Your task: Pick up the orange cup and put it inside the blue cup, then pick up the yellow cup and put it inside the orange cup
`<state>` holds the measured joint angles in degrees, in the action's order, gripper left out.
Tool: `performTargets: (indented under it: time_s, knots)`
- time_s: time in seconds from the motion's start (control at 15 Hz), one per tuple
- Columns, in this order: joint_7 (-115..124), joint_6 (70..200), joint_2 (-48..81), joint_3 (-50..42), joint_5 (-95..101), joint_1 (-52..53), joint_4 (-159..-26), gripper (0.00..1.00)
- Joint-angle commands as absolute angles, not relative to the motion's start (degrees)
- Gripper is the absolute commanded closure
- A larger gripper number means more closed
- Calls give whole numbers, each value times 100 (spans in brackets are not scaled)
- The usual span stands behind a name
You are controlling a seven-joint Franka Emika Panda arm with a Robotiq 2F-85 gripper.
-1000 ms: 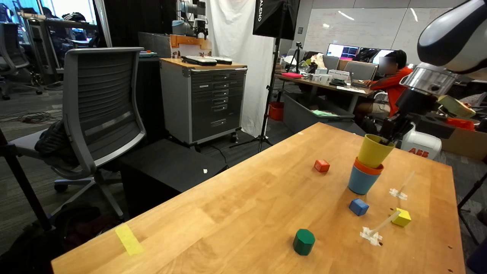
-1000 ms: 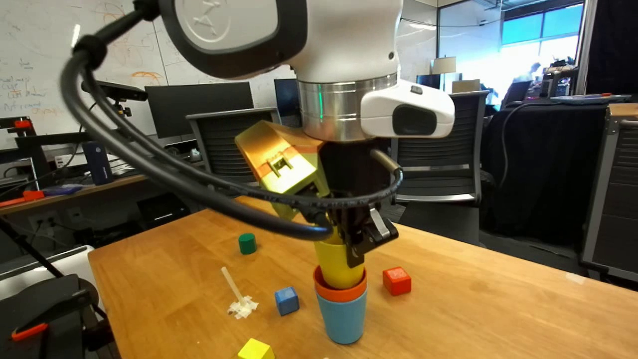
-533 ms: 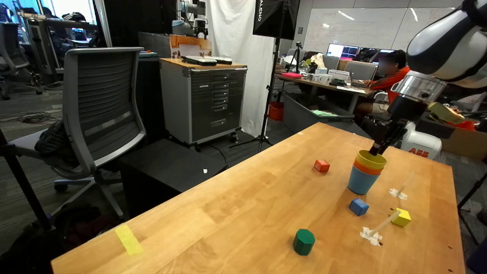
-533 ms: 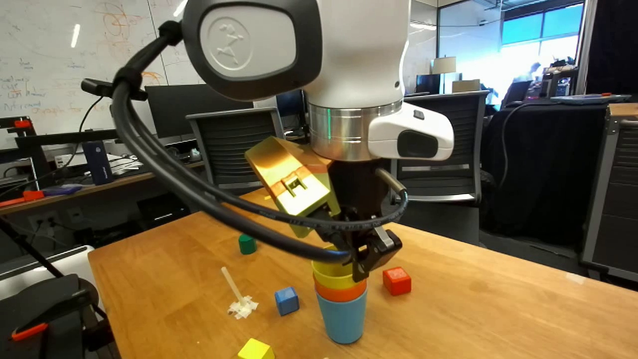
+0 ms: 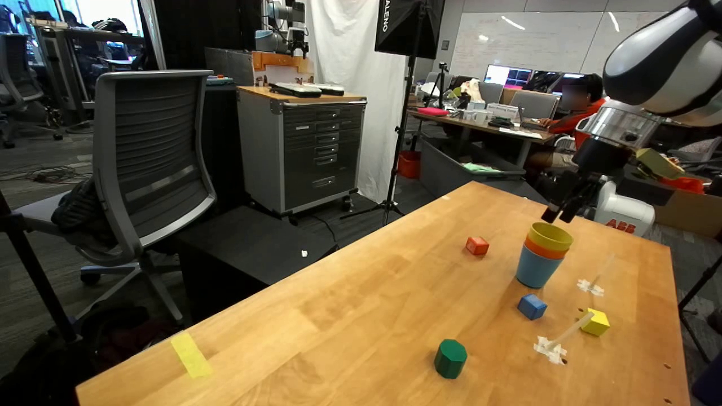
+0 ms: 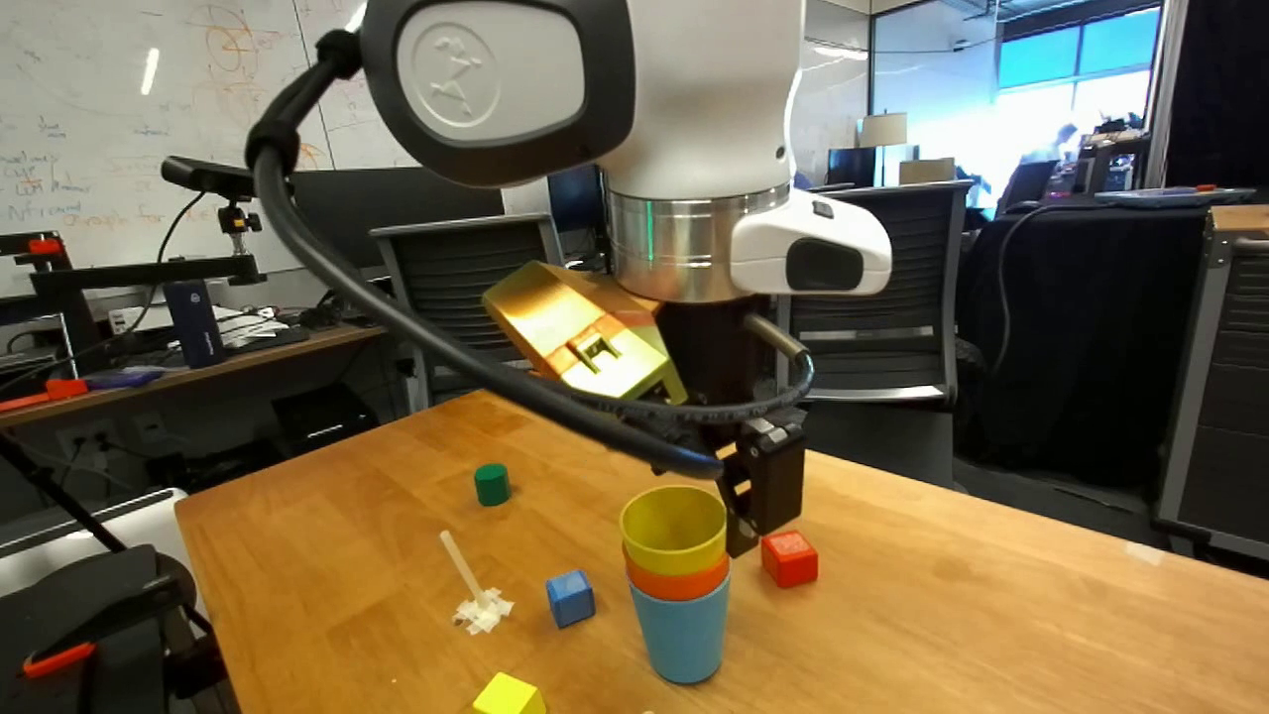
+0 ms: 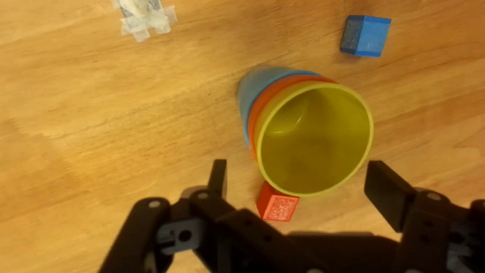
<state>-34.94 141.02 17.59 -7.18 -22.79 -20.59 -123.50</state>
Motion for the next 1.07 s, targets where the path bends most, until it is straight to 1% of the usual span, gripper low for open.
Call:
performTargets:
  time_s: [0.0,0.2,0.47,0.73,0.8,1.0]
  knots:
    - [-4136,14052,996,-522,-2408,-2133,-12899,0]
    - [-4616,13855,510,-553,-2243,-1968,-13318,0]
    - [-4978,13611,124,-685,-1551,-1643,-13837,0]
    - [-5145,13577,79,-728,-1030,-1451,-14125,0]
    - [-4917,13645,298,-748,-1217,-1441,-13922,0]
    - [-4906,13649,326,-760,-1199,-1414,-13959,0]
